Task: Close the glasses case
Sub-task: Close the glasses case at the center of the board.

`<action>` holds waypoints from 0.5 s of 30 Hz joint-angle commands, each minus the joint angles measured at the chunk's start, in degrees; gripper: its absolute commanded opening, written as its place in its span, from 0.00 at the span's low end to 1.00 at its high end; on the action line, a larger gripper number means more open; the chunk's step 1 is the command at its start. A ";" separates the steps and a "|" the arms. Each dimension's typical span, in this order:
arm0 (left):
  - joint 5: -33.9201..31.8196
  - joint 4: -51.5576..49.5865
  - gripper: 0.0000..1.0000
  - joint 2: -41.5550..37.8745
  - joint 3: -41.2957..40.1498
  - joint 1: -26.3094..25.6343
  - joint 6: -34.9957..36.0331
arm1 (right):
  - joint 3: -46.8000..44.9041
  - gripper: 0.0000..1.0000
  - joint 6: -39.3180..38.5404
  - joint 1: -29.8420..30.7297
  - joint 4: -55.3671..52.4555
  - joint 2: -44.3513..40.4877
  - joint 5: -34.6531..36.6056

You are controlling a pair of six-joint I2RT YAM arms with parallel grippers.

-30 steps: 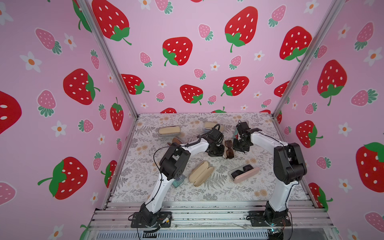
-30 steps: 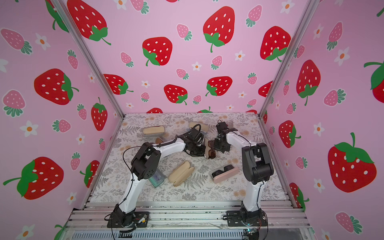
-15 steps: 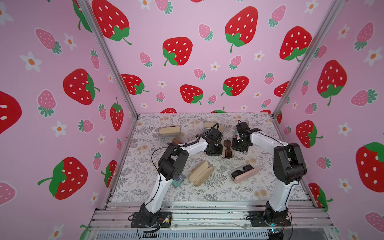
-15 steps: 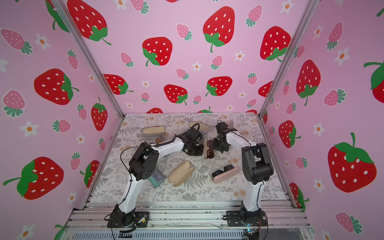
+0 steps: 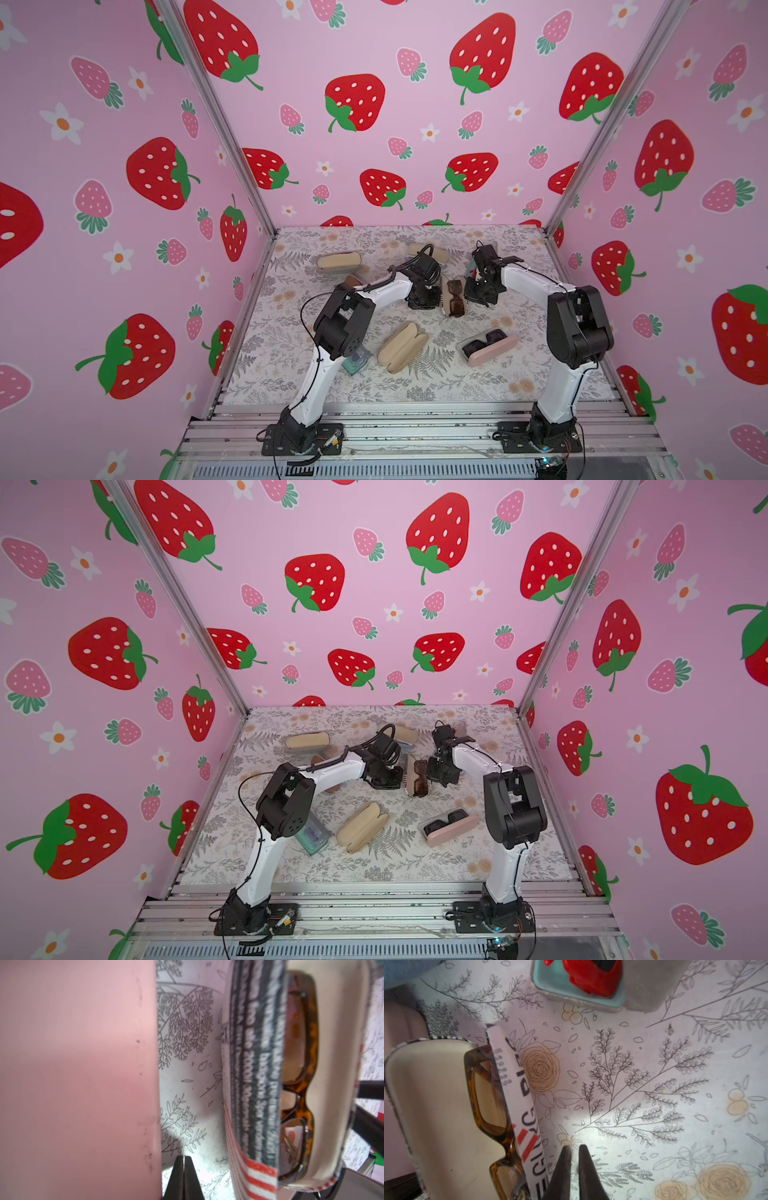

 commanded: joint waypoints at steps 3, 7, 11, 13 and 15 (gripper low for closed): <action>0.10 -2.01 0.00 0.74 4.28 0.22 0.59 | 0.15 0.05 -0.08 -0.71 0.44 0.86 -3.54; 0.68 -1.91 0.00 1.43 5.22 0.16 0.31 | -0.02 0.00 -0.62 -0.79 1.21 1.54 -5.40; 1.32 -2.01 0.00 2.24 6.20 0.16 -0.01 | -0.11 0.00 -1.13 -0.88 1.84 1.95 -6.89; 1.61 -1.99 0.00 2.56 6.65 0.16 -0.10 | -0.04 0.00 -1.45 -0.85 2.20 2.01 -7.79; 1.84 -2.03 0.00 2.91 7.20 0.16 -0.20 | -0.12 0.00 -1.93 -0.88 2.54 1.98 -8.61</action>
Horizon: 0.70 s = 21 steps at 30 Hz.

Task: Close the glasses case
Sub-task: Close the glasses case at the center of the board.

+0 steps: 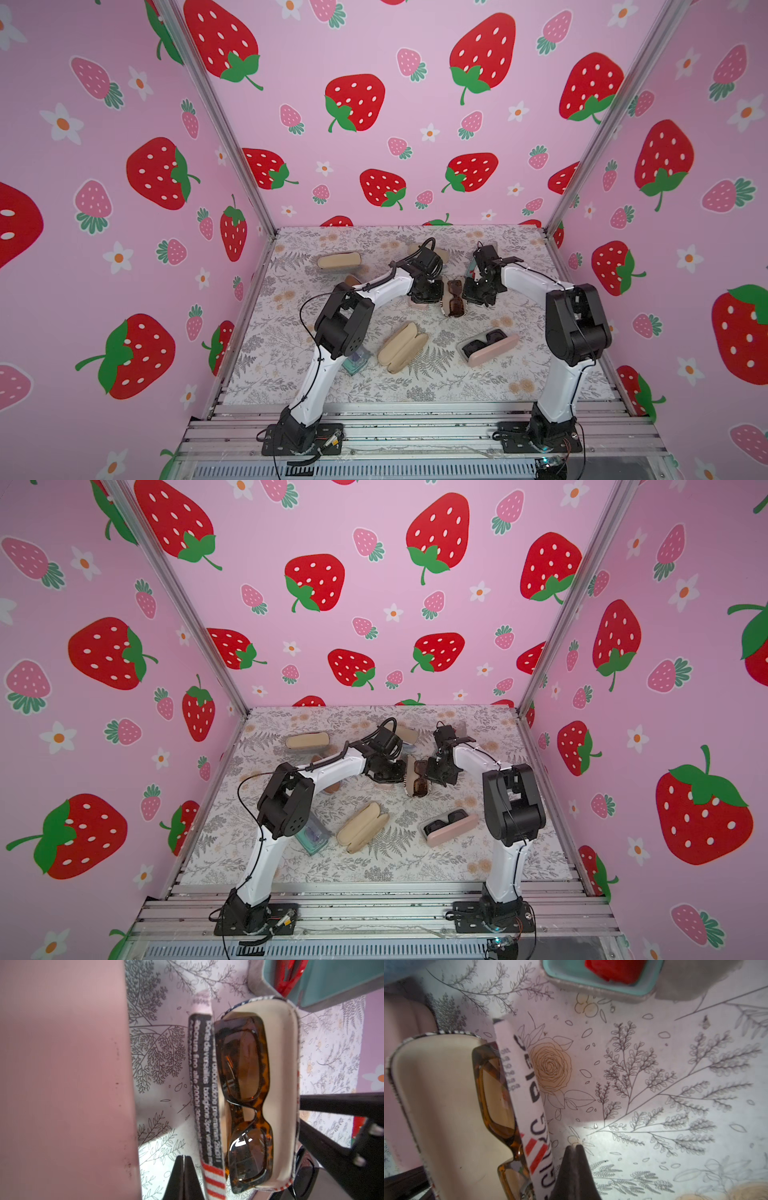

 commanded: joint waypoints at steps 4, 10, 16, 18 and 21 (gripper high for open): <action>1.52 -1.80 0.00 2.78 4.14 -0.10 -0.29 | -0.14 0.00 -1.98 -0.21 1.88 0.04 -4.39; 1.87 -2.28 0.00 3.28 5.49 -0.69 -0.20 | 0.52 0.00 -2.77 -0.08 2.30 -0.09 -6.80; 1.97 -2.42 0.00 3.82 6.37 -1.57 -0.31 | 0.74 0.00 -3.04 0.62 3.46 -0.43 -9.31; 1.92 -2.56 0.00 3.87 6.68 -1.84 -0.37 | 1.10 0.00 -3.22 1.02 3.37 -0.27 -9.41; 2.05 -2.79 0.00 4.16 7.31 -2.28 -0.36 | 1.51 0.00 -3.13 1.42 3.37 -0.15 -9.76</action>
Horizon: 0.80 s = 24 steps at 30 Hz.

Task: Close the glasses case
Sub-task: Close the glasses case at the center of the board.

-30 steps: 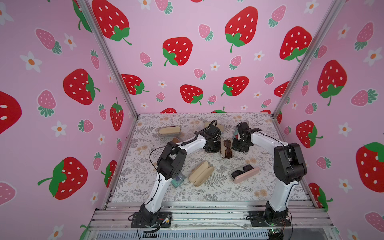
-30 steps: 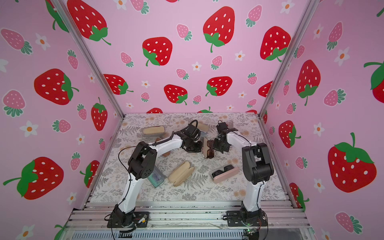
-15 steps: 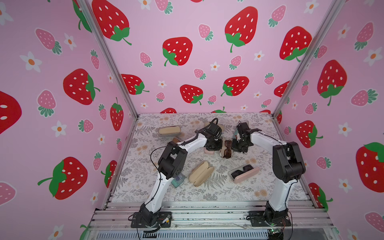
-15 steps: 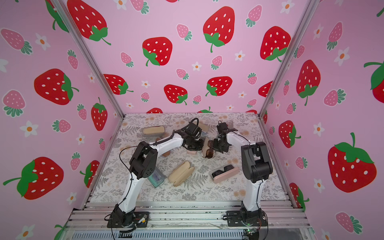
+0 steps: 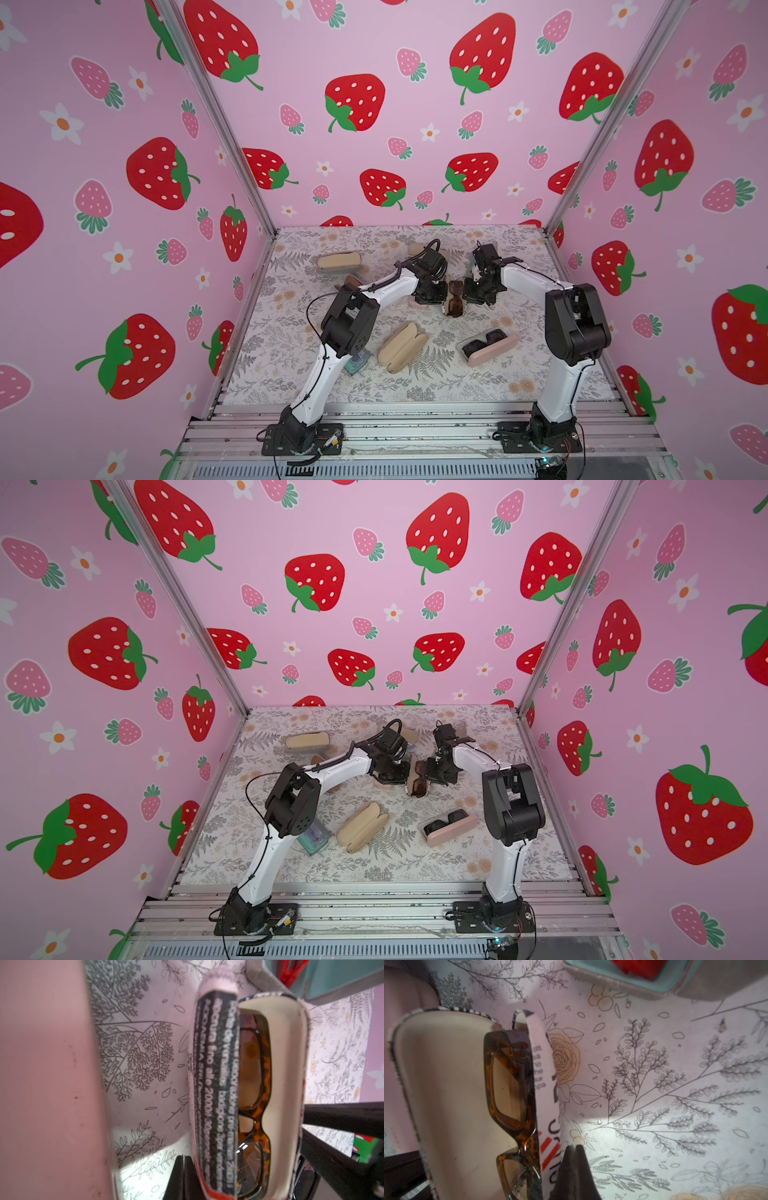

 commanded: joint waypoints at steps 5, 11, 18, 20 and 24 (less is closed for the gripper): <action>1.57 -1.09 0.00 1.20 3.75 -1.68 0.02 | 1.78 0.00 -0.42 1.74 1.20 -0.60 -4.23; 1.63 -1.11 0.00 1.41 3.89 -1.87 0.06 | 1.69 0.00 -0.33 2.10 2.75 -1.32 -7.30; 1.71 -1.35 0.00 1.82 4.48 -2.13 0.07 | 1.81 0.00 -0.07 2.37 4.11 -2.05 -10.41; 1.77 -1.45 0.00 1.87 4.66 -2.20 0.09 | 1.80 0.00 -0.08 2.45 4.28 -2.18 -10.79; 1.79 -1.50 0.00 2.21 4.94 -2.31 0.06 | 1.83 0.00 -0.07 2.63 4.42 -2.53 -11.20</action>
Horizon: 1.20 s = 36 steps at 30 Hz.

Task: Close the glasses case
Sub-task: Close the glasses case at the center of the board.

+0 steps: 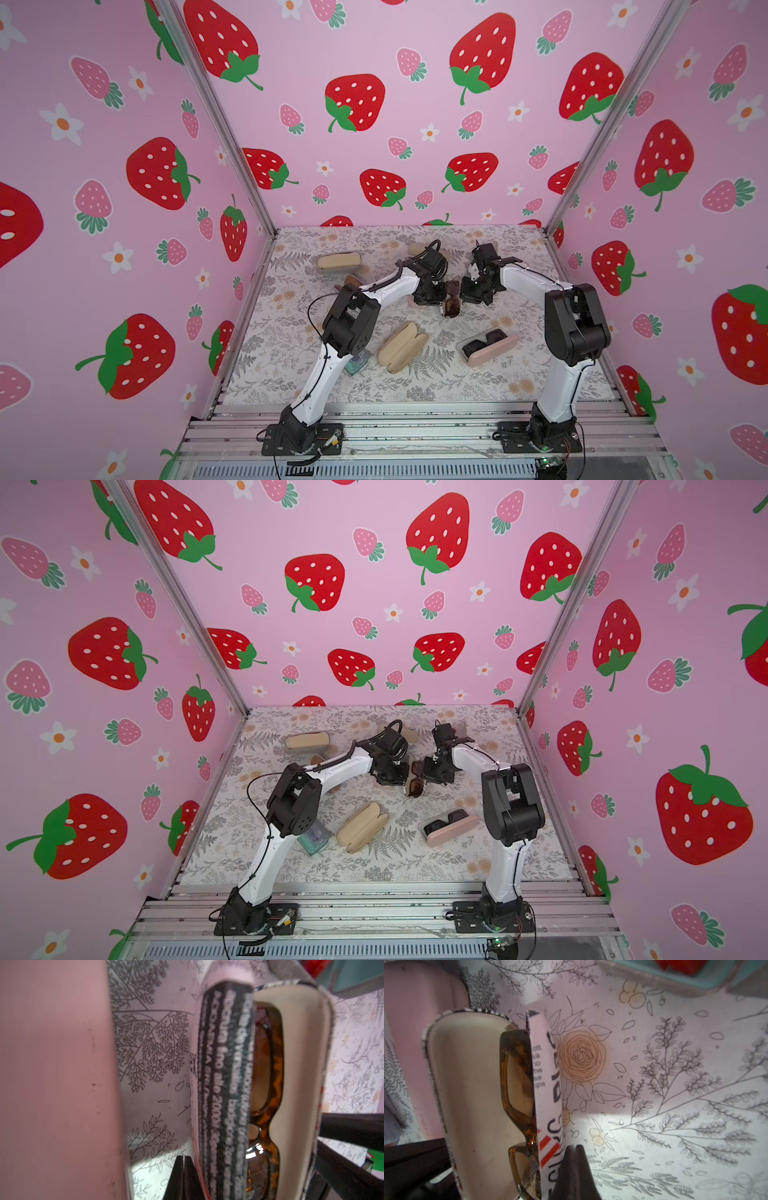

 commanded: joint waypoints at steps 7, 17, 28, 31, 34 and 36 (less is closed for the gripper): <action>3.69 1.98 0.00 1.54 3.85 -2.35 0.08 | 2.22 0.00 0.02 2.55 3.11 -2.54 -7.66; 3.54 1.88 0.00 1.37 3.94 -2.44 0.09 | 3.13 0.00 -0.07 3.42 2.72 -2.40 -7.72; 3.50 1.94 0.00 1.32 3.83 -2.62 0.00 | 3.39 0.01 -0.16 4.30 2.62 -2.22 -7.57; 3.42 1.95 0.00 1.32 3.63 -2.62 0.03 | 3.32 0.01 0.00 4.39 2.74 -2.26 -7.36; 3.37 2.27 0.00 0.93 2.91 -2.57 -0.04 | 3.05 0.01 0.28 4.37 2.73 -2.51 -6.62; 3.11 2.62 0.00 0.26 2.04 -2.57 -0.18 | 2.54 0.01 0.59 4.39 2.68 -2.87 -5.64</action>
